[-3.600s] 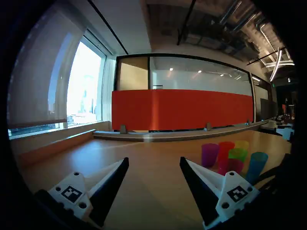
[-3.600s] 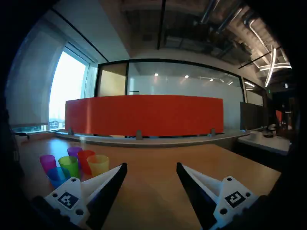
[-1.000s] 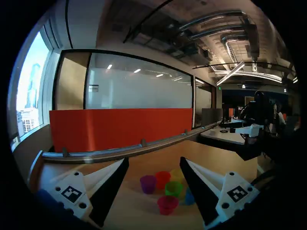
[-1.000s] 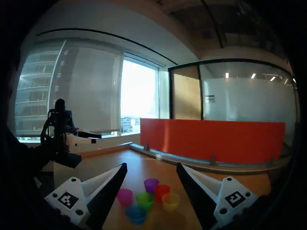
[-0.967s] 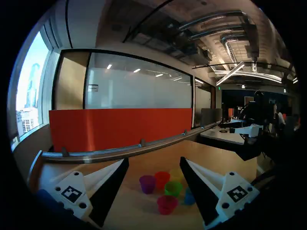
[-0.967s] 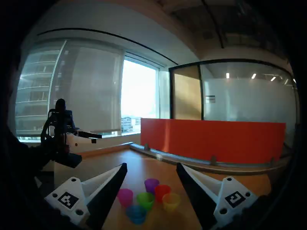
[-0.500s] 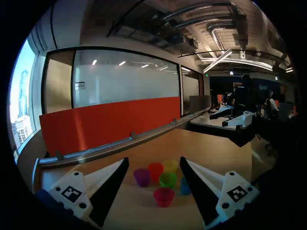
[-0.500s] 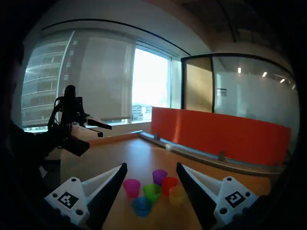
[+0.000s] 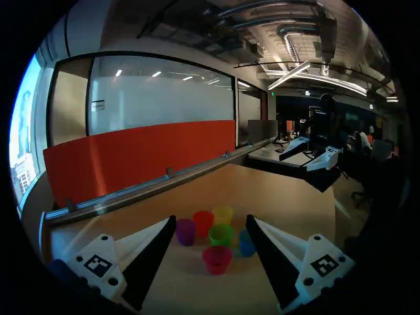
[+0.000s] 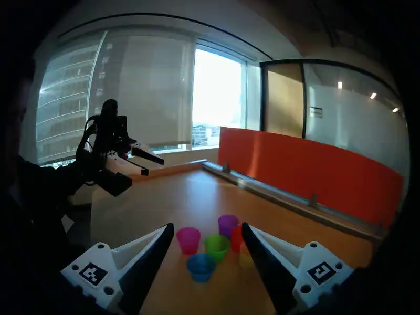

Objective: Pour water

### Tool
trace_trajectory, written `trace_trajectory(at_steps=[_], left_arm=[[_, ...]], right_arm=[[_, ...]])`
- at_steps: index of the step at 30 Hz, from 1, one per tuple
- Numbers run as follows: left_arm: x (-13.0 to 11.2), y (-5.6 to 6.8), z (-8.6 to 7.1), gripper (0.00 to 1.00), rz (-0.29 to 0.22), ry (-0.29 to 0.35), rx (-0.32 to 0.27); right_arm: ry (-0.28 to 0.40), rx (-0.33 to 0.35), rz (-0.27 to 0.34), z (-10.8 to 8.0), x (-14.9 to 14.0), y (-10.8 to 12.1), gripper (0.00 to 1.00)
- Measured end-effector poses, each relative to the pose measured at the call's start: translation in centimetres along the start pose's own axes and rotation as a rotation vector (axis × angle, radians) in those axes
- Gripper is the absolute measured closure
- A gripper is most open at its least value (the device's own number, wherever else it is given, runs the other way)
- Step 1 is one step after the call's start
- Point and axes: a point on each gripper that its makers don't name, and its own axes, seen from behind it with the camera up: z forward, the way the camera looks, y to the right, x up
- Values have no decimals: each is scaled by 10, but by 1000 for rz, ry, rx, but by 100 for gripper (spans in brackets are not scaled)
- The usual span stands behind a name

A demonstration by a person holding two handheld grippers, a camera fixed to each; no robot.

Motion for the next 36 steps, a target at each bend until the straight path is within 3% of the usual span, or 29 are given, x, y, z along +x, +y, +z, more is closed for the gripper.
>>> trace_trajectory(at_steps=[17,36], left_arm=[[-28,5,12,1,56,-47,-16],[-69,14,36,1,49,-113,-63]], right_arm=[[-76,38,-5,15,-36,-2,0],[-161,47,-6,31,-85,5,0]])
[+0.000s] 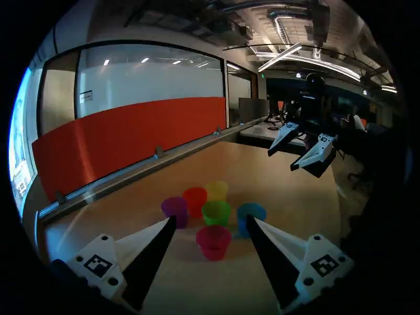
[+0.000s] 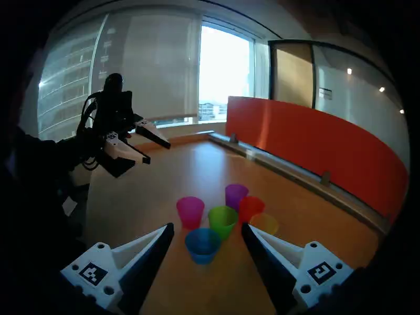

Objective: Pour water

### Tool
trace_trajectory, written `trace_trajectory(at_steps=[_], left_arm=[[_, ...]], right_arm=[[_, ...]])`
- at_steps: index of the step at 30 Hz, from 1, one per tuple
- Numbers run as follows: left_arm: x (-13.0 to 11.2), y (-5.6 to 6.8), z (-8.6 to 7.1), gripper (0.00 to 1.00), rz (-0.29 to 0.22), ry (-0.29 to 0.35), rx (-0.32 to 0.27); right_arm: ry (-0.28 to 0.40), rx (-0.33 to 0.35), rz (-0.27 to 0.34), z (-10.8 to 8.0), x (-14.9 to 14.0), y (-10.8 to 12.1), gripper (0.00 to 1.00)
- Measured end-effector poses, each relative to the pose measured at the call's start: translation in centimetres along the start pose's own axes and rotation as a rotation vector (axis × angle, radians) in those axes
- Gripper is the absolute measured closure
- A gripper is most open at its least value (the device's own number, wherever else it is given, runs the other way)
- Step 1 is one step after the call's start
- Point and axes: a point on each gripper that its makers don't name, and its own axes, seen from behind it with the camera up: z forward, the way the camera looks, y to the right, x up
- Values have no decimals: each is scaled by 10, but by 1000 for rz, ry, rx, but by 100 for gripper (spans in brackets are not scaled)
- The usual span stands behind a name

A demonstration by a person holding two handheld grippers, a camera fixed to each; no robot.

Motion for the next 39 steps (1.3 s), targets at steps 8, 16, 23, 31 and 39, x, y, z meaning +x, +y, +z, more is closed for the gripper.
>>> trace_trajectory(at_steps=[8,16,23,31,39], left_arm=[[-14,3,11,1,1,-21,-23],[-21,-1,16,2,-6,-32,-33],[-26,-2,20,1,-9,-38,-40],[-30,-3,25,1,-6,-45,-40],[-32,-6,27,1,-10,-47,-39]], right_arm=[[-32,7,11,13,-17,3,0],[-53,16,6,25,-29,1,0],[-89,23,-7,40,-47,-1,0],[-112,36,-12,61,-61,-2,0],[-163,36,-27,81,-84,-1,0]])
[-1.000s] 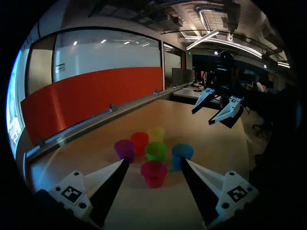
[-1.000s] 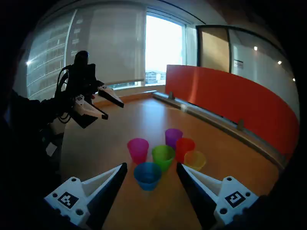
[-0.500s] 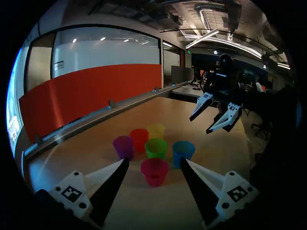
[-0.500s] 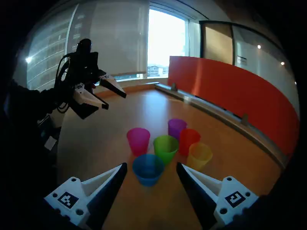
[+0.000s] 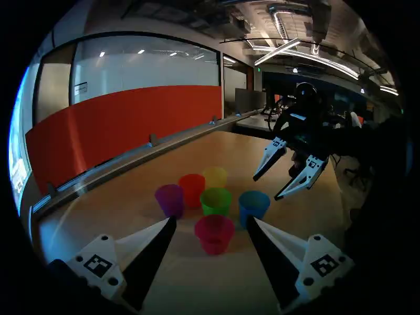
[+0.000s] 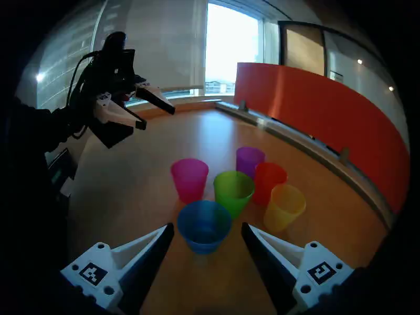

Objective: Pour water

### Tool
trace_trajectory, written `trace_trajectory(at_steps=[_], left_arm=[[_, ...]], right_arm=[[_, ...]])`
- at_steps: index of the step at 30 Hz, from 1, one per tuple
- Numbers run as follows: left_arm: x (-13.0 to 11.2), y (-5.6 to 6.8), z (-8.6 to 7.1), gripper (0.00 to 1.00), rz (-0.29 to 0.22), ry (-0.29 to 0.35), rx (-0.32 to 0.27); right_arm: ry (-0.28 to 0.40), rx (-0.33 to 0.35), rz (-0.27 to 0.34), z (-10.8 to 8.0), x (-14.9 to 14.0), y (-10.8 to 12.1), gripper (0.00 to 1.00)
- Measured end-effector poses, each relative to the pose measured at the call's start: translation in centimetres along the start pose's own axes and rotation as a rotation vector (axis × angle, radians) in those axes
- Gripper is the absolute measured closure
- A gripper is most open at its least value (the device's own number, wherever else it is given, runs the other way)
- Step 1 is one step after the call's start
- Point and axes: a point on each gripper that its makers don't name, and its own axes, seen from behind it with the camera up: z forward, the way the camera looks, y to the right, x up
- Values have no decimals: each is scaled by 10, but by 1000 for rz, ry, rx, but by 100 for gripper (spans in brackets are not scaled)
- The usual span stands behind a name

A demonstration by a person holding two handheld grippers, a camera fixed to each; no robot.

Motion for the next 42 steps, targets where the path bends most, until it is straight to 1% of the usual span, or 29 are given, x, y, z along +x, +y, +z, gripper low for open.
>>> trace_trajectory(at_steps=[8,14,23,31,36,42], left_arm=[[-2,-2,1,1,-2,-3,1],[-4,-5,1,1,-6,-6,5],[-4,-3,3,1,-7,-8,2],[-5,-3,3,1,-8,-12,2],[-6,-3,1,1,-9,-13,3],[-6,-3,1,1,-10,-15,5]], right_arm=[[-28,10,-3,20,-12,0,0],[-36,19,-15,34,-17,-1,0],[-41,27,-23,50,-20,-2,0],[-18,30,-21,54,-17,-2,1],[-7,33,-15,55,-16,-2,7],[-4,22,-16,50,-15,0,8]])
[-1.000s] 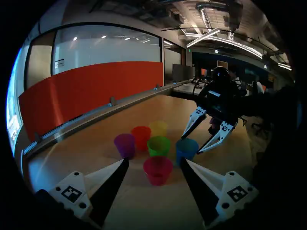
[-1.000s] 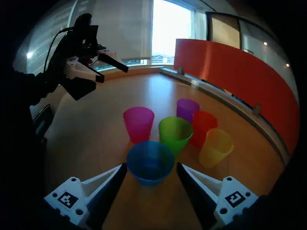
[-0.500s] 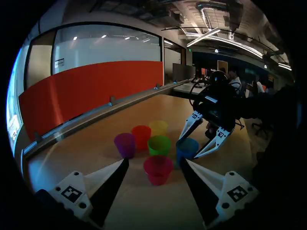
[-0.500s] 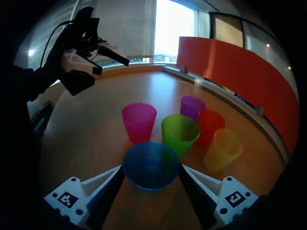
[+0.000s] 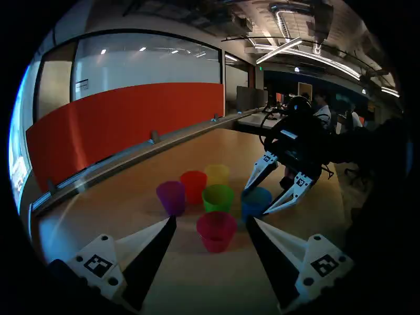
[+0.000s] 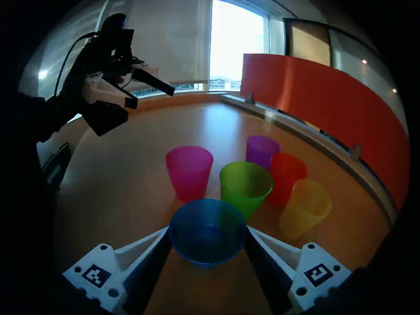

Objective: Pour water

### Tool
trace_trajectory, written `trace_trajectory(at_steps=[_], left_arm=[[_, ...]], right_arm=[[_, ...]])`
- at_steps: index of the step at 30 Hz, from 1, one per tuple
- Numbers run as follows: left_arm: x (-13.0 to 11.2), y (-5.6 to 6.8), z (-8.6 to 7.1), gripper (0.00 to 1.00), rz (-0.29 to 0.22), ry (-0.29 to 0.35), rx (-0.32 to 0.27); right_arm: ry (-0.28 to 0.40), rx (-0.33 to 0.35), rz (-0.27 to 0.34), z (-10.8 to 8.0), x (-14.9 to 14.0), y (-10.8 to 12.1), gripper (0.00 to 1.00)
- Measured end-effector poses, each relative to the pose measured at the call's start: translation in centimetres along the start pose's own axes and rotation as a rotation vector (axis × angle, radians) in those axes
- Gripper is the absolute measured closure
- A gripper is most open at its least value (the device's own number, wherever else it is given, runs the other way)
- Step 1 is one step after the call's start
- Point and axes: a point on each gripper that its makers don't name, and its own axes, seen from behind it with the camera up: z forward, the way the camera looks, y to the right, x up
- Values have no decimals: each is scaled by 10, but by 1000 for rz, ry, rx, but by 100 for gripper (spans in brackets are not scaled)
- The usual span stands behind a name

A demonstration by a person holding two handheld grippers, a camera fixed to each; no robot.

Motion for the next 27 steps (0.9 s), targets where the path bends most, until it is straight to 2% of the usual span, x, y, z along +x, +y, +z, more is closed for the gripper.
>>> trace_trajectory(at_steps=[6,13,27], left_arm=[[0,1,0,1,0,0,-2],[3,2,0,1,0,3,-5],[8,8,2,1,0,2,-16]], right_arm=[[22,-6,-1,-14,12,1,8],[48,-9,-2,-39,30,0,8],[168,-26,30,-88,76,3,8]])
